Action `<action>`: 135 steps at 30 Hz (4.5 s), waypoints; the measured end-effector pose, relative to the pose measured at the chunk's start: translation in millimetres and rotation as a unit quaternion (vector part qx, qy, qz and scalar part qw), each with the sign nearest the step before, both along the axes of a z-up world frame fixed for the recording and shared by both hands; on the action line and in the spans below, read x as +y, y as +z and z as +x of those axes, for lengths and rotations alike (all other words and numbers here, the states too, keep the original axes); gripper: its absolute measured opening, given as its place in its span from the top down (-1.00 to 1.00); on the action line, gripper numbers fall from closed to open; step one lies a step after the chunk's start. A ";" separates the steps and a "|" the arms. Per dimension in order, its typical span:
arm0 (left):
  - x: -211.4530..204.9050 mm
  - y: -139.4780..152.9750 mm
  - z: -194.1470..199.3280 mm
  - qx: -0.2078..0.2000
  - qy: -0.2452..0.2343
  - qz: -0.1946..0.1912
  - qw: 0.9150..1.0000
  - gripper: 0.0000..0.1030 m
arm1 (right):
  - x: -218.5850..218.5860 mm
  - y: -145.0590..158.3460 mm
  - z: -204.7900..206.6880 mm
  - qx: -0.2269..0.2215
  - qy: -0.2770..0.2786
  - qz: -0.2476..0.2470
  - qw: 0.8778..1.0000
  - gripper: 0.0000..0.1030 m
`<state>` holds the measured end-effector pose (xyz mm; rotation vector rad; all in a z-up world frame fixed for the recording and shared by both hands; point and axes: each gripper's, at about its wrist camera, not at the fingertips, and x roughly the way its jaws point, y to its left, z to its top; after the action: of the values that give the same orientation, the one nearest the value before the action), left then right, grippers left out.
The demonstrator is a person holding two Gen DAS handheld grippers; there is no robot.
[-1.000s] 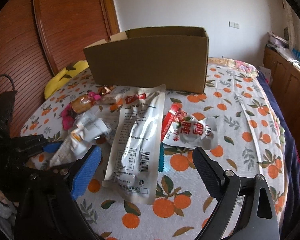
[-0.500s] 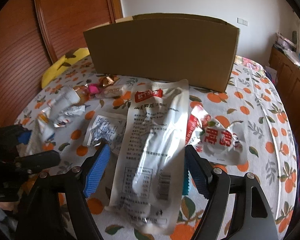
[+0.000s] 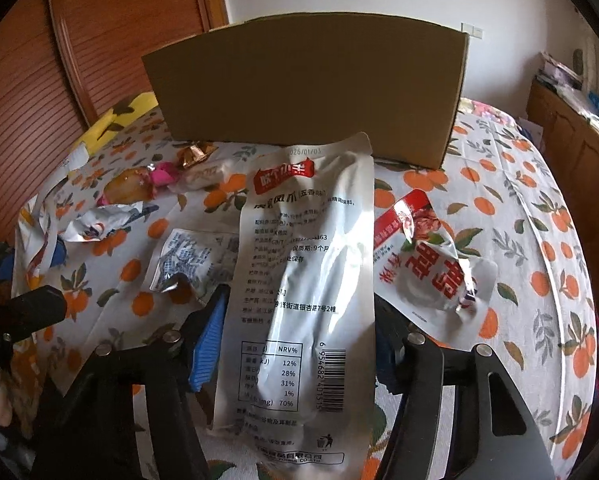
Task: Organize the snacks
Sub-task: 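Grasp the orange-labelled pouch with the left tool while the right tool grasps the white packet, then lift the orange pouch with the left tool while the right tool lifts the white packet, then lower both packets into the cardboard box and open both tools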
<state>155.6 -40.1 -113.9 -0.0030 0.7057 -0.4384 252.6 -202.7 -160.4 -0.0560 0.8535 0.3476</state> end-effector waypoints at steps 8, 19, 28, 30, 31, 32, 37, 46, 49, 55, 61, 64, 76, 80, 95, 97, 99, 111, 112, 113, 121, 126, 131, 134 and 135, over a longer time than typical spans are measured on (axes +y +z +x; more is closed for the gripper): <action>-0.7 1.8 -0.7 -0.004 -0.001 -0.003 1.000 0.02 | -9.4 13.2 -12.6 -0.016 -0.005 0.014 1.000 -0.23; -1.9 1.7 -3.2 -0.003 -0.002 -0.003 1.000 0.02 | -24.6 31.8 -17.2 -0.039 -0.014 0.031 0.999 -0.24; -3.2 -0.5 -2.2 0.000 -0.003 -0.003 1.000 0.02 | -38.6 12.6 -15.6 -0.007 -0.028 0.038 0.999 -0.28; -2.9 -0.3 -2.6 -0.001 -0.004 -0.002 1.000 0.02 | -43.4 5.8 -14.6 0.008 -0.033 0.042 0.999 -0.31; -3.4 -0.4 -3.5 -0.001 -0.005 -0.001 1.000 0.02 | -45.1 5.0 -15.4 0.006 -0.035 0.043 0.998 -0.34; -3.8 -0.7 -3.9 -0.001 -0.006 -0.001 1.000 0.02 | -47.2 4.2 -16.3 0.006 -0.040 0.043 0.998 -0.34; -5.2 -1.1 -5.1 0.000 -0.005 0.000 1.000 0.02 | -53.4 11.5 -23.3 -0.015 -0.053 0.049 0.997 -0.32; -6.3 -0.6 -4.8 0.000 -0.006 0.000 1.000 0.02 | -53.4 32.9 -33.3 -0.056 -0.053 0.048 0.996 -0.25; -6.2 -1.0 -4.8 0.000 -0.006 0.000 1.000 0.02 | -55.4 33.5 -33.6 -0.065 -0.060 0.055 0.995 -0.27; -7.6 -0.2 -6.5 0.000 -0.008 0.001 1.000 0.02 | -55.5 28.5 -24.0 -0.060 -0.070 0.049 0.995 -0.28; -8.8 1.7 -8.7 0.001 -0.008 0.001 1.000 0.02 | -49.9 19.9 -8.7 -0.052 -0.079 0.038 0.995 -0.34; -7.5 2.3 -6.4 0.000 -0.006 0.000 1.000 0.02 | -45.7 13.7 -2.8 -0.033 -0.072 0.026 0.997 -0.36; -7.2 4.0 -5.3 0.001 -0.006 -0.002 1.000 0.01 | -38.4 5.3 -29.5 0.001 -0.049 -0.027 0.998 -0.51; -8.5 4.0 -5.3 0.001 -0.007 -0.001 1.000 0.01 | -40.6 3.6 -32.1 0.011 -0.050 -0.027 0.998 -0.46; -6.7 10.7 -6.4 -0.004 -0.008 -0.002 1.000 0.01 | -47.9 41.7 -48.2 -0.037 -0.044 0.018 0.998 0.04; -6.5 15.1 -6.0 -0.009 -0.009 -0.001 1.000 0.01 | -46.4 50.9 -49.6 -0.046 -0.040 0.021 0.998 0.03; -6.5 23.1 -5.2 -0.017 -0.011 0.000 1.000 0.01 | -43.0 60.7 -49.5 -0.055 -0.034 0.021 0.998 0.03; -5.6 73.0 33.6 -0.075 -0.013 0.014 0.997 0.01 | -29.8 102.0 -20.1 -0.095 -0.012 0.035 0.995 0.02; -6.0 76.4 39.4 -0.078 -0.013 0.015 0.997 0.01 | -29.2 106.6 -14.4 -0.099 -0.011 0.037 0.994 0.02; -6.3 80.3 45.1 -0.082 -0.013 0.015 0.996 0.01 | -28.5 110.1 -9.9 -0.102 -0.009 0.039 0.994 0.02; -3.7 113.7 103.5 -0.116 -0.015 0.016 0.993 0.00 | -18.7 142.9 37.4 -0.137 0.006 0.042 0.990 0.01; -1.6 127.1 150.9 -0.126 -0.013 0.019 0.992 0.00 | -14.4 152.2 75.3 -0.150 0.014 0.043 0.988 0.01; 0.1 128.2 196.4 -0.122 -0.008 0.020 0.992 -0.01 | -10.5 151.3 121.6 -0.150 0.019 0.047 0.987 0.01; -1.8 124.5 217.3 -0.115 -0.006 0.020 0.993 -0.01 | -10.2 142.6 147.7 -0.138 0.016 0.051 0.989 0.01; -2.3 121.9 222.6 -0.113 -0.006 0.021 0.993 -0.01 | -9.8 137.8 156.3 -0.132 0.016 0.051 0.990 0.01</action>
<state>378.1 -42.4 7.9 0.0895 0.4914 -0.4274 409.0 -212.5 -22.6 -0.0203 0.5725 0.4030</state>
